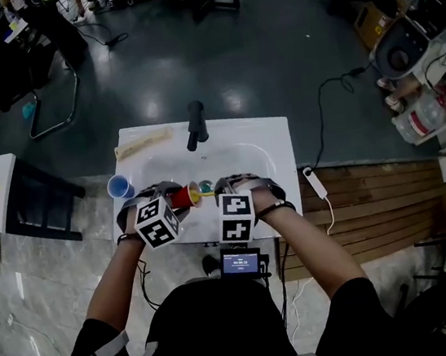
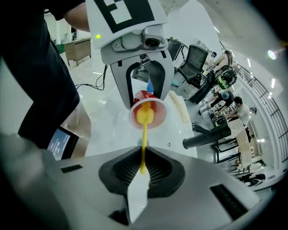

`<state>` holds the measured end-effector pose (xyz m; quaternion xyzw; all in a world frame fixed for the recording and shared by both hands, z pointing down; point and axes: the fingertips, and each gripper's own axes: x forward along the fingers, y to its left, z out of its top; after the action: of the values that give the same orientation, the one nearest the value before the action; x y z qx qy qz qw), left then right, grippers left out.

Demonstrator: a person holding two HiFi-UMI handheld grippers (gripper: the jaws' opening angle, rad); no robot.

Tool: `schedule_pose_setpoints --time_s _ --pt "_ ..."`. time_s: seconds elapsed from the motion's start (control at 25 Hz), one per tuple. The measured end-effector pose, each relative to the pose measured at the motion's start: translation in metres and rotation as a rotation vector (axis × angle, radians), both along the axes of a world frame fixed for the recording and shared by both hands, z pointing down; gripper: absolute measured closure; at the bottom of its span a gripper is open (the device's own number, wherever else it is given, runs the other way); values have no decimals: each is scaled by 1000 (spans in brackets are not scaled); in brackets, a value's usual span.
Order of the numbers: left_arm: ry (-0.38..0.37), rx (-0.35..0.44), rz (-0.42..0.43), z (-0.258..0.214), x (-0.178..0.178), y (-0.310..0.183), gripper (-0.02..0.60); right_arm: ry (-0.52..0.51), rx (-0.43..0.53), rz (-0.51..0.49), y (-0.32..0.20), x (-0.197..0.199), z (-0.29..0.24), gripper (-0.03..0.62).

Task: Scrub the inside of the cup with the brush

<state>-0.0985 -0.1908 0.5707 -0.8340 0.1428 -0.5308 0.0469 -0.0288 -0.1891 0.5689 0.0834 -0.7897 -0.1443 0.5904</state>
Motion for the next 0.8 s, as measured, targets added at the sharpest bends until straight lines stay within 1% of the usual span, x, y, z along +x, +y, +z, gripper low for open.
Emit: schedule_pose_setpoints --time_s 0.36,0.56,0.8 --pt "0 -18 -26 13 -6 1 350 -18 23 -32 13 -7 -11 556" --pt "3 -27 -16 18 -4 5 350 -24 49 -16 6 -2 -21 556" --pt "17 -20 -4 11 2 6 350 -7 44 -2 -1 8 -19 556"
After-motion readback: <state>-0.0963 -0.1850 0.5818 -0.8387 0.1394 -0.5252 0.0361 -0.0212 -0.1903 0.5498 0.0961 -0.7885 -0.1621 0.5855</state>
